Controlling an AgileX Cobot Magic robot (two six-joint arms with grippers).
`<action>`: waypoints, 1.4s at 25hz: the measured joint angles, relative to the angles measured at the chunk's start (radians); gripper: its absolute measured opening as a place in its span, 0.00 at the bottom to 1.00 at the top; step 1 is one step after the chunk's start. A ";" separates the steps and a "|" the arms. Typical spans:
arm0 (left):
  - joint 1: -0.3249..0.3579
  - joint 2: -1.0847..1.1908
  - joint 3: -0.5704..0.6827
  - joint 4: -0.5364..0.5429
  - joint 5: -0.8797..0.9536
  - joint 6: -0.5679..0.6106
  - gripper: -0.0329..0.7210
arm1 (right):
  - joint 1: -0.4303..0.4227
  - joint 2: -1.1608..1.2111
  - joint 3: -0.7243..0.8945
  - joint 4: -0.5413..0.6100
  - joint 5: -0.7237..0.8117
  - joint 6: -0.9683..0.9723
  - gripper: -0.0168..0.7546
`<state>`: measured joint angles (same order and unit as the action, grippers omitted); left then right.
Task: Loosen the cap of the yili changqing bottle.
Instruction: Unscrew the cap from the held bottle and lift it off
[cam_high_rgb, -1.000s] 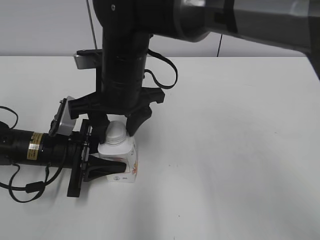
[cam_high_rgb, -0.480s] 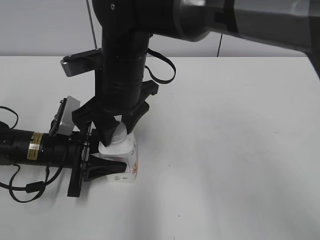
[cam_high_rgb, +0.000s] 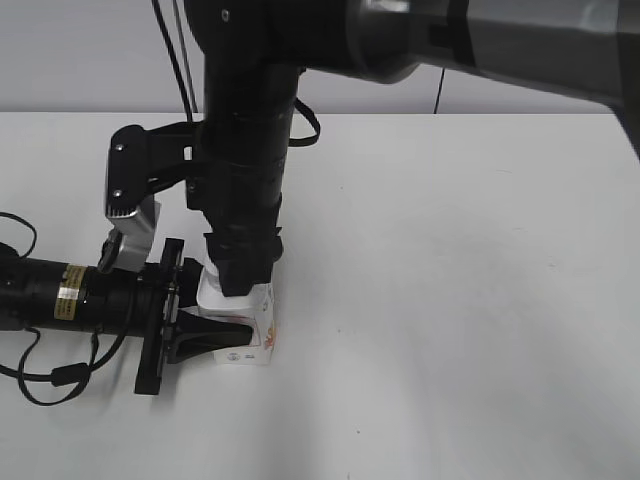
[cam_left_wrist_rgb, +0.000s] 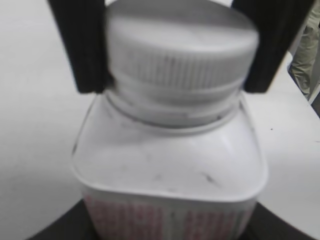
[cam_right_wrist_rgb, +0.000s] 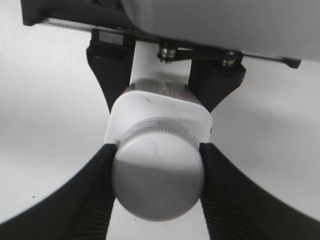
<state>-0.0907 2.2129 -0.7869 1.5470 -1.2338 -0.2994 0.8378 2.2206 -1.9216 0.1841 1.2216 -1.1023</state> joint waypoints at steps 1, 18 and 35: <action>0.000 0.000 0.000 0.000 0.000 0.000 0.47 | 0.000 0.000 0.000 0.000 0.000 -0.017 0.54; 0.000 0.000 0.000 0.001 0.000 0.001 0.47 | 0.000 0.000 0.000 0.000 -0.002 -0.161 0.53; 0.000 -0.005 -0.004 -0.004 -0.027 -0.001 0.47 | 0.000 0.002 -0.070 -0.004 0.037 -0.208 0.53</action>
<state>-0.0907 2.2076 -0.7913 1.5430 -1.2608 -0.3008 0.8378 2.2226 -1.9915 0.1801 1.2587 -1.3098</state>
